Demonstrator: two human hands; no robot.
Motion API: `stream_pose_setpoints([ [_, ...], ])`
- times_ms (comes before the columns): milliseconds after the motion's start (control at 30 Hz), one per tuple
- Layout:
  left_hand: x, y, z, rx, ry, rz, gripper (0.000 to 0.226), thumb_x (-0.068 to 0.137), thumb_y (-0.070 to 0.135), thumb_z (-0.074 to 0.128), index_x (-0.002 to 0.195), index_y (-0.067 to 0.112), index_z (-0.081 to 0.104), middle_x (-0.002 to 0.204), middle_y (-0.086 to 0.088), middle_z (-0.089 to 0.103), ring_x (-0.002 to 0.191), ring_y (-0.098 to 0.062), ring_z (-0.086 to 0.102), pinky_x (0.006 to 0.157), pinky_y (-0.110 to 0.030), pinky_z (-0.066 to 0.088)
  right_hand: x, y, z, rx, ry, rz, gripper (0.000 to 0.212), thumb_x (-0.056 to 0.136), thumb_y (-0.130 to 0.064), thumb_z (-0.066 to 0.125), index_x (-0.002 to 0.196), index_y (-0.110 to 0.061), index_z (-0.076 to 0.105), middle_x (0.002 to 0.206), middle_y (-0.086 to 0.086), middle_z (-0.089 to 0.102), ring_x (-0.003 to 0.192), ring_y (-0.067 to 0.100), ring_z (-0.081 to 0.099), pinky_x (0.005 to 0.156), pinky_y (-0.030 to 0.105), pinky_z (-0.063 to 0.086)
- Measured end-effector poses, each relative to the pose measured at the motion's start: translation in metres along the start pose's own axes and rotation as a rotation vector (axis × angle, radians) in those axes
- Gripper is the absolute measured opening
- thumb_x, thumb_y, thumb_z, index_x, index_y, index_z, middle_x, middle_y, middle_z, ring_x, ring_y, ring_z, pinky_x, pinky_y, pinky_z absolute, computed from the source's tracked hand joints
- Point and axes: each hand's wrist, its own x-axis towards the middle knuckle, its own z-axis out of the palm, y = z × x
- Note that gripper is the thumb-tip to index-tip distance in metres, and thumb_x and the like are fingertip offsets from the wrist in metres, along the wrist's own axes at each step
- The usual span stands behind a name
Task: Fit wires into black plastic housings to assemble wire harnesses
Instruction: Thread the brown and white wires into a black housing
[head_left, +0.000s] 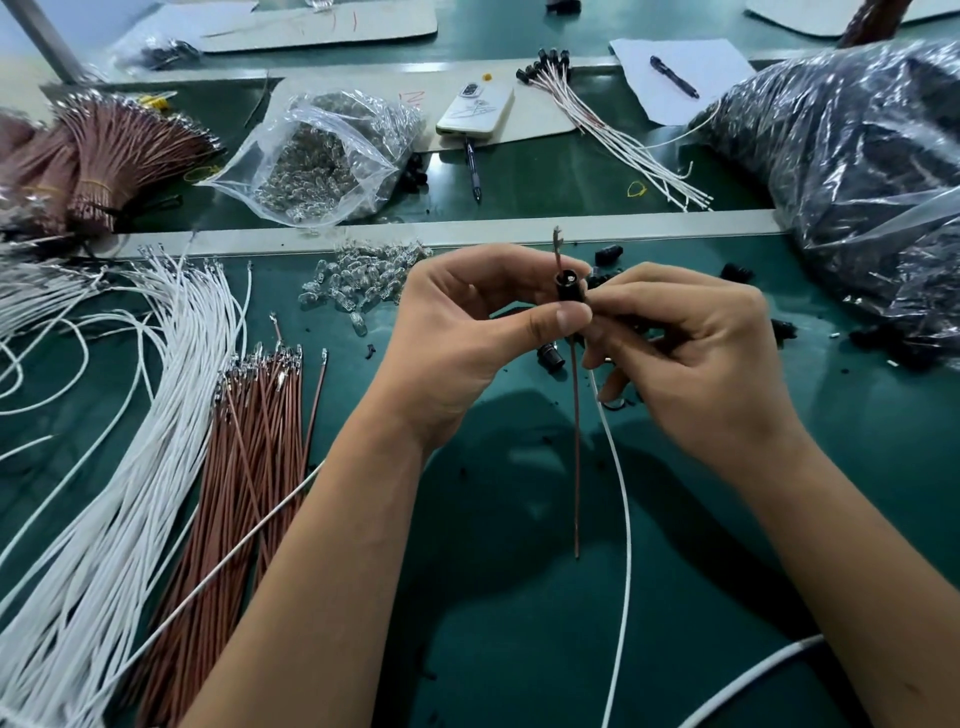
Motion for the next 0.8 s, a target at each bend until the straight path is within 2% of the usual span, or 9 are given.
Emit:
stream_pose_setpoints([
  [133, -0.0013, 0.0026, 0.0020, -0.023, -0.015, 0.025, 0.026, 0.066, -0.006, 0.081, 0.078, 0.016, 0.078, 0.087, -0.006, 0.076, 0.082, -0.021, 0.070, 0.080, -0.032, 0.057, -0.0003, 0.0012, 0.0006, 0.011, 0.003, -0.002, 0.012, 0.094, 0.005, 0.072, 0.099, -0.004, 0.078, 0.090, 0.013, 0.068, 0.067, 0.027, 0.071, 0.049, 0.030, 0.058],
  [300, -0.0019, 0.0027, 0.0038, -0.039, -0.002, 0.045, 0.024, 0.063, -0.008, 0.080, 0.079, 0.008, 0.073, 0.084, -0.007, 0.074, 0.078, -0.021, 0.068, 0.077, -0.030, 0.058, -0.0001, 0.0024, 0.0007, -0.001, 0.001, -0.008, 0.011, 0.094, 0.005, 0.071, 0.100, 0.000, 0.078, 0.091, 0.013, 0.069, 0.068, 0.024, 0.072, 0.052, 0.031, 0.060],
  [533, -0.0019, 0.0029, 0.0045, -0.063, -0.001, 0.064, 0.023, 0.061, -0.007, 0.080, 0.076, 0.009, 0.071, 0.081, -0.006, 0.073, 0.074, -0.019, 0.067, 0.075, -0.028, 0.057, -0.0010, 0.0045, 0.0010, -0.032, -0.002, 0.007, 0.010, 0.096, 0.002, 0.070, 0.102, 0.002, 0.078, 0.089, 0.013, 0.069, 0.066, 0.024, 0.070, 0.050, 0.030, 0.059],
  [667, -0.0022, 0.0007, 0.0054, -0.042, 0.001, 0.064, 0.028, 0.063, -0.014, 0.077, 0.085, 0.001, 0.066, 0.081, -0.008, 0.071, 0.074, -0.019, 0.066, 0.074, -0.027, 0.057, -0.0018, 0.0056, 0.0010, -0.138, 0.004, -0.012, 0.009, 0.096, -0.002, 0.072, 0.099, 0.000, 0.080, 0.087, 0.011, 0.070, 0.064, 0.025, 0.070, 0.046, 0.036, 0.056],
  [800, -0.0022, -0.0013, 0.0061, -0.051, 0.009, 0.051, 0.028, 0.064, -0.018, 0.077, 0.077, 0.006, 0.070, 0.081, -0.009, 0.071, 0.075, -0.023, 0.064, 0.076, -0.031, 0.057, -0.0006, 0.0033, -0.0001, -0.288, -0.010, -0.083, 0.009, 0.096, -0.007, 0.074, 0.095, -0.002, 0.082, 0.081, 0.003, 0.069, 0.066, 0.016, 0.066, 0.054, 0.038, 0.052],
])
